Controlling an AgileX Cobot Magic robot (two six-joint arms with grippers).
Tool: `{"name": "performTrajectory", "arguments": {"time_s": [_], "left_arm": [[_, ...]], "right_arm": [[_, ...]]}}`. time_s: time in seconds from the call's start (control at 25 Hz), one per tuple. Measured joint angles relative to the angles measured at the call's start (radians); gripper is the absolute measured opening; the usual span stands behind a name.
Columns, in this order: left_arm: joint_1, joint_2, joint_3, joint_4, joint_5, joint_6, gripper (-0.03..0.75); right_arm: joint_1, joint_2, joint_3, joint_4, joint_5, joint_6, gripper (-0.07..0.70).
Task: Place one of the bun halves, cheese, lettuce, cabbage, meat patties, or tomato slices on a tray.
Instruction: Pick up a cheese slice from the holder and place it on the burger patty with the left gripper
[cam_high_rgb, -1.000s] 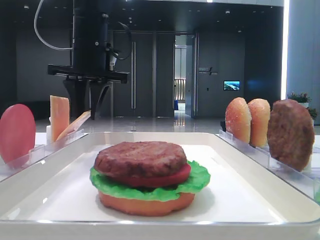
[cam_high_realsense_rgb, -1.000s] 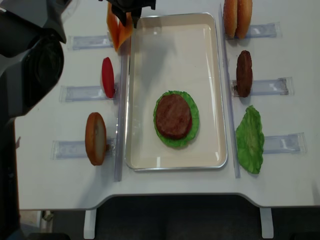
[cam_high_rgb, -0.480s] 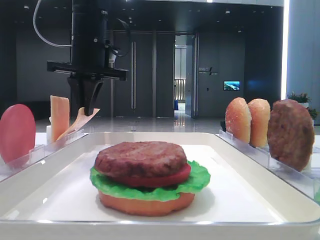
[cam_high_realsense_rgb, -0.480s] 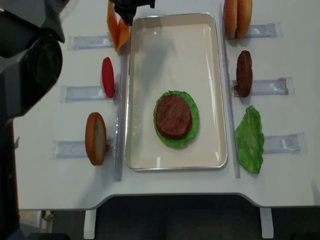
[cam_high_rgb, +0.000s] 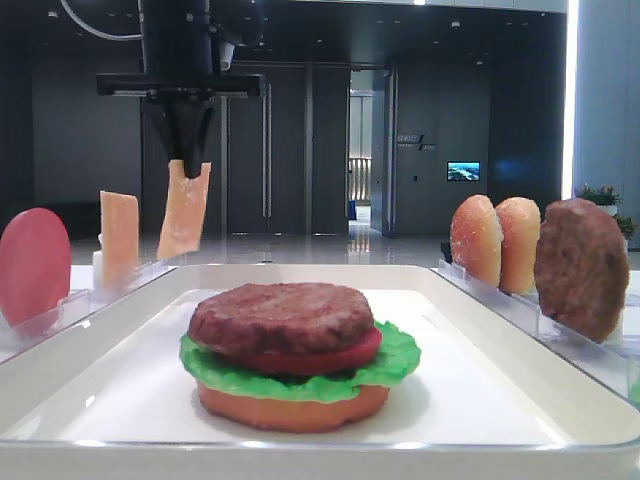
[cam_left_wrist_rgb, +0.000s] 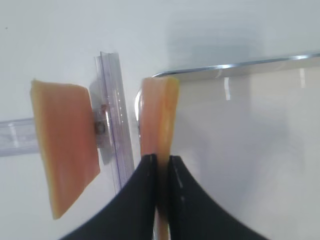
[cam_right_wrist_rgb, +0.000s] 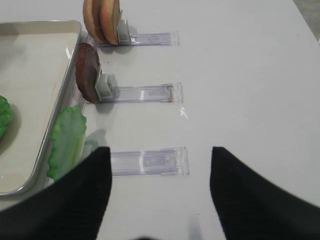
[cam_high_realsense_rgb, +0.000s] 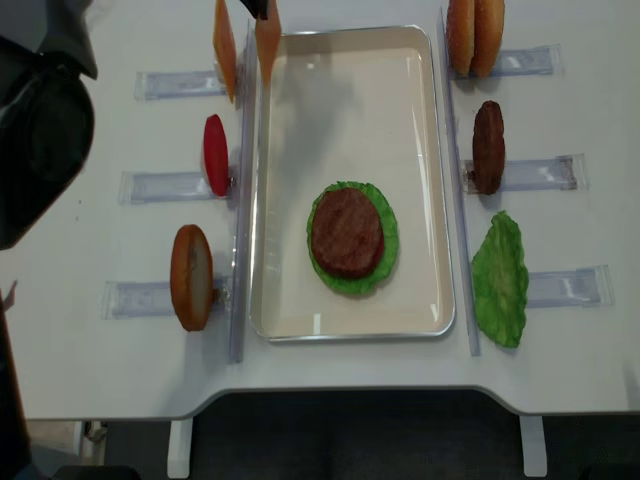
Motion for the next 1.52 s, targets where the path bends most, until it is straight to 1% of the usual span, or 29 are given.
{"name": "performTrajectory", "arguments": {"time_s": [0.24, 0.36, 0.48, 0.6, 0.72, 0.96, 1.08, 1.24, 1.36, 1.52], "left_arm": [[0.0, -0.071, 0.0, -0.051, 0.0, 0.0, 0.032], [0.0, -0.115, 0.025, -0.089, 0.0, 0.0, 0.032], [0.0, -0.17, 0.094, -0.101, 0.0, 0.005, 0.031], [0.0, -0.24, 0.184, -0.105, 0.001, 0.023, 0.032], [0.0, -0.302, 0.26, -0.147, 0.001, 0.061, 0.032], [0.0, -0.399, 0.35, -0.228, 0.001, 0.117, 0.032], [0.0, -0.457, 0.41, -0.255, 0.001, 0.13, 0.032], [0.0, -0.55, 0.497, -0.337, -0.001, 0.152, 0.032], [0.0, -0.6, 0.548, -0.437, -0.045, 0.2, 0.032], [0.0, -0.61, 0.607, -0.527, -0.078, 0.272, 0.032]], "right_arm": [[0.0, 0.0, 0.0, 0.0, 0.0, 0.0, 0.416], [0.0, 0.0, 0.0, 0.0, 0.0, 0.0, 0.416], [0.0, 0.0, 0.0, 0.001, 0.0, 0.0, 0.416], [0.0, 0.0, 0.0, 0.001, 0.0, 0.0, 0.416], [0.0, 0.0, 0.0, 0.001, 0.0, 0.0, 0.416], [0.0, 0.0, 0.0, 0.002, 0.0, 0.0, 0.416], [0.0, 0.0, 0.0, 0.002, 0.0, 0.0, 0.416], [0.0, 0.0, 0.0, 0.002, 0.0, 0.0, 0.416], [0.0, 0.0, 0.0, 0.003, 0.0, 0.0, 0.416], [0.0, 0.0, 0.0, 0.003, 0.0, 0.0, 0.416]]}}
